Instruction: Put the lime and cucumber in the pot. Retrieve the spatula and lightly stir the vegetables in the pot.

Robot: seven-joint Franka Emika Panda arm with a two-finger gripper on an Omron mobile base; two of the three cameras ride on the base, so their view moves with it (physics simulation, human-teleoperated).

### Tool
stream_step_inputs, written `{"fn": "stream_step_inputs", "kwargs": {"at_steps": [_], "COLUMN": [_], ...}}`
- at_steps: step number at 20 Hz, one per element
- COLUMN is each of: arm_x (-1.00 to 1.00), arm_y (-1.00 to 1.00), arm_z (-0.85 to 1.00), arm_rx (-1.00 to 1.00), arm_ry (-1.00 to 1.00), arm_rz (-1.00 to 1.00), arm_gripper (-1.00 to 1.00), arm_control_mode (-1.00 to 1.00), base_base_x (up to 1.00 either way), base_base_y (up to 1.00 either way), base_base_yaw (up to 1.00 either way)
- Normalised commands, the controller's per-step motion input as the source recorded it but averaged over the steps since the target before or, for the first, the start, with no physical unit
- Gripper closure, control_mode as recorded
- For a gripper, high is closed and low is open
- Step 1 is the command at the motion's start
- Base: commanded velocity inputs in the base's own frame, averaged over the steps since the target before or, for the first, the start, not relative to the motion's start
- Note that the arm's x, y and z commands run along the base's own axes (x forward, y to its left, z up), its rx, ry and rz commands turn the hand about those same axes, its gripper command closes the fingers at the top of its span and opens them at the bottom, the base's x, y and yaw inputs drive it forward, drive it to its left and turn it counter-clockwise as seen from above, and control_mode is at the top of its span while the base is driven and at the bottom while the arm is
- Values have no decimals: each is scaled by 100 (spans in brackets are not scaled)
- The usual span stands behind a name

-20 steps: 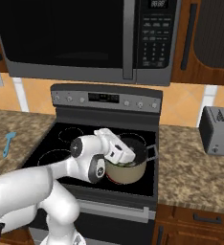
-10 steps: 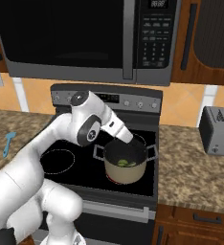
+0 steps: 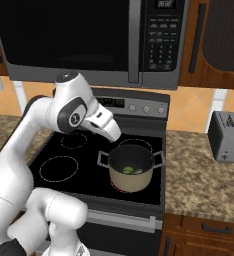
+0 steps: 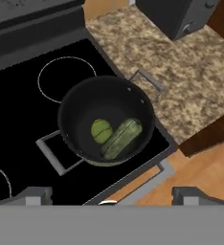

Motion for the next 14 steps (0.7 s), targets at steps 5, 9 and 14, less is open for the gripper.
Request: {"fn": "stream_step_inputs", "kwargs": {"at_steps": [5,9,14], "arm_x": [0,0,0], "arm_y": [53,100,100], "arm_z": [-7,-4,0], "arm_rx": [9,0,0], "arm_ry": [6,9,9], "arm_rz": [37,31,26], "arm_gripper": [-100,-100,-100], "arm_control_mode": [-100,-100,-100], "base_base_x": [0,0,0], "base_base_y": [0,0,0], "base_base_yaw": [0,0,0]}}
